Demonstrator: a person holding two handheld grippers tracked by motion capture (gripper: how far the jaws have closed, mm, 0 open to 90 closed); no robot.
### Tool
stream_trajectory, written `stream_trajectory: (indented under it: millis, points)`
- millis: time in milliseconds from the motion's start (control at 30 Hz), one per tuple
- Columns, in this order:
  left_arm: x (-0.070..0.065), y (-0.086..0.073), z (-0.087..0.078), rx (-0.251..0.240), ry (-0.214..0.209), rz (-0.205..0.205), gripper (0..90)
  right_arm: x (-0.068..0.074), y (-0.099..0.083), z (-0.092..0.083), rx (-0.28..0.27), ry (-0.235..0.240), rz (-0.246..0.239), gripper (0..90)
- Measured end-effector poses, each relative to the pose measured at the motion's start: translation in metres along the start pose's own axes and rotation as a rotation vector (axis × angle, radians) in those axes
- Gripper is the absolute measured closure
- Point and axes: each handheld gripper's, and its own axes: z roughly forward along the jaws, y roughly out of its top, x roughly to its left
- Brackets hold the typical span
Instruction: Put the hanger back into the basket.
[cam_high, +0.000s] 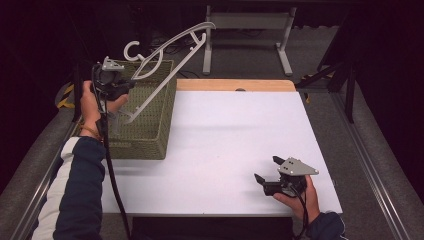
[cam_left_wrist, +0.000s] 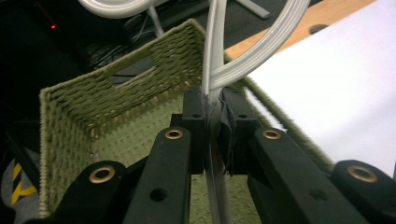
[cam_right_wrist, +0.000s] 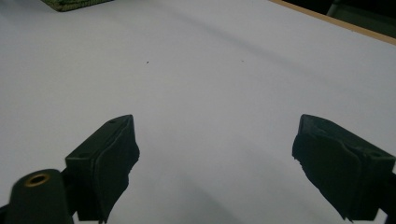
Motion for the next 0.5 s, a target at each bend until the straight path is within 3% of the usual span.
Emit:
stream_trajectory:
  millis: [200, 300, 367, 467, 500]
  points:
    - [0.015, -0.016, 0.011, 0.046, 0.031, -0.016, 81.7, 0.000, -0.001, 0.001, 0.006, 0.002, -0.001, 13.4]
    - [0.022, -0.025, 0.014, 0.062, 0.039, -0.038, 81.7, 0.001, -0.001, 0.002, 0.012, 0.003, -0.002, 13.5]
    - [0.030, -0.032, 0.014, 0.053, 0.040, -0.073, 81.6, 0.001, -0.001, 0.002, 0.014, 0.004, -0.005, 13.5]
    - [0.033, -0.033, 0.016, 0.059, 0.060, -0.066, 81.5, 0.002, -0.001, 0.003, 0.015, 0.004, -0.005, 13.5]
    - [0.034, -0.034, 0.019, 0.075, 0.081, -0.043, 81.5, 0.002, -0.001, 0.003, 0.018, 0.008, -0.005, 13.5]
